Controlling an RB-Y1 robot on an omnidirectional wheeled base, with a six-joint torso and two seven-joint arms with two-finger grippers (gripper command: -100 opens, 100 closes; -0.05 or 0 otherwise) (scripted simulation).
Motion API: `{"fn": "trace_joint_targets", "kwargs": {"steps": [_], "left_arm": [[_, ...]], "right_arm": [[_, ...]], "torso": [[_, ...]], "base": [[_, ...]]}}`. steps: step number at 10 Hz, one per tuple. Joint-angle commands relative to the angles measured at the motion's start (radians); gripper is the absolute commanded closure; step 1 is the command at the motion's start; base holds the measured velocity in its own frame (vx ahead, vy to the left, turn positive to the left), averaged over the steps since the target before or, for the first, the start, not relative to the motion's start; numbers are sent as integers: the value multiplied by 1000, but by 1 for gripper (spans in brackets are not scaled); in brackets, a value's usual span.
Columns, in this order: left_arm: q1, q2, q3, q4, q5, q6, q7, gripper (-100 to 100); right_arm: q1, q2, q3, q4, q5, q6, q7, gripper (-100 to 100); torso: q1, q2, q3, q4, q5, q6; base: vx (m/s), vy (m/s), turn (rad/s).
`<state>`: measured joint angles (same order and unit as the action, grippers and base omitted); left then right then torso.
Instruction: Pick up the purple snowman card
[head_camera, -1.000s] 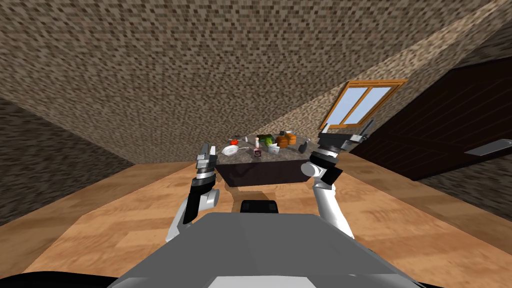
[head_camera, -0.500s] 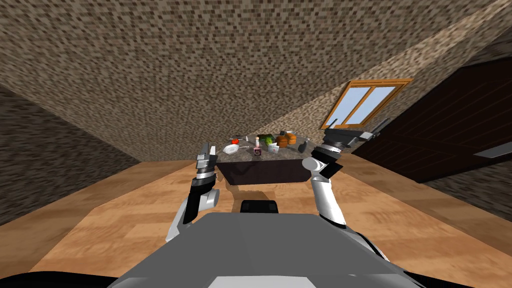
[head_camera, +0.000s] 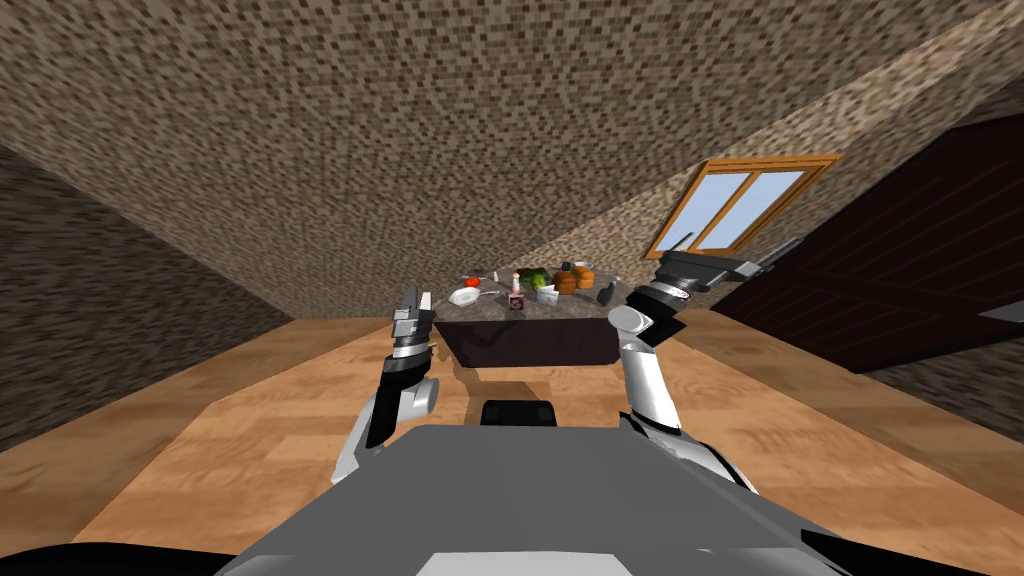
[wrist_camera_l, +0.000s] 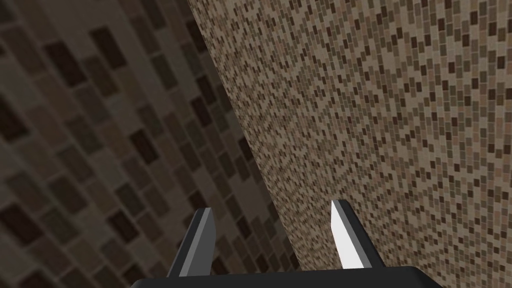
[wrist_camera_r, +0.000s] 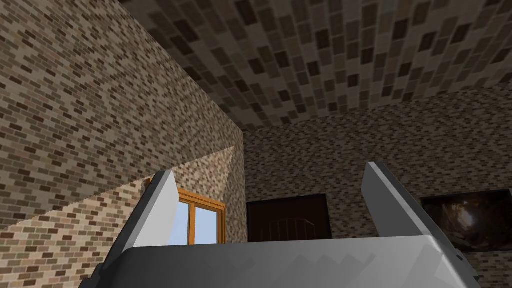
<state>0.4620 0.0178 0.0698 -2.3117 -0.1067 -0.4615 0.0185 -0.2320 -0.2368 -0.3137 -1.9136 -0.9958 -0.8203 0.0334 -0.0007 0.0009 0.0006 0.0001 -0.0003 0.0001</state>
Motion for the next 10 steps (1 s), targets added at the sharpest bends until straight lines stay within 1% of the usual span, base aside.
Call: {"fn": "trace_joint_targets", "kwargs": {"steps": [1,2,3,4,5,6,7,9,10], "left_arm": [[0,0,0,0,0,0,0,0],[0,0,0,0,0,0,0,0],[0,0,0,0,0,0,0,0],[0,0,0,0,0,0,0,0],[0,0,0,0,0,0,0,0],[0,0,0,0,0,0,0,0],[0,0,0,0,0,0,0,0],[0,0,0,0,0,0,0,0],[0,0,0,0,0,0,0,0]], "right_arm": [[-36,-1,-7,20,-50,-24,1,-100],[-36,-1,-7,20,-76,-24,1,-100],[-82,-5,-30,62,-108,-61,6,-100],[-98,-5,-30,62,-136,-61,6,-100],[-98,-5,-30,62,-167,-61,6,-100],[-141,-8,-52,103,-198,-97,11,-100],[-158,-8,-52,105,-221,-97,11,-100],[-158,-8,-52,105,-275,-97,11,-100],[-211,-11,-72,150,-308,-134,15,-100]], "torso": [[0,0,0,0,0,0],[-1,1,0,0,0,0],[-1,0,0,0,0,1],[-1,1,0,0,0,0],[-1,1,1,0,0,0],[-1,0,0,0,0,1],[-1,0,0,0,0,0],[0,0,0,0,0,1],[0,-1,-1,0,0,1]], "base": [[-43,-25,61],[-24,-19,1],[-46,-15,89],[-46,-21,54],[-19,-15,-5],[-35,-17,80],[-35,-19,68],[-10,-4,-11],[-27,-5,90]]}}
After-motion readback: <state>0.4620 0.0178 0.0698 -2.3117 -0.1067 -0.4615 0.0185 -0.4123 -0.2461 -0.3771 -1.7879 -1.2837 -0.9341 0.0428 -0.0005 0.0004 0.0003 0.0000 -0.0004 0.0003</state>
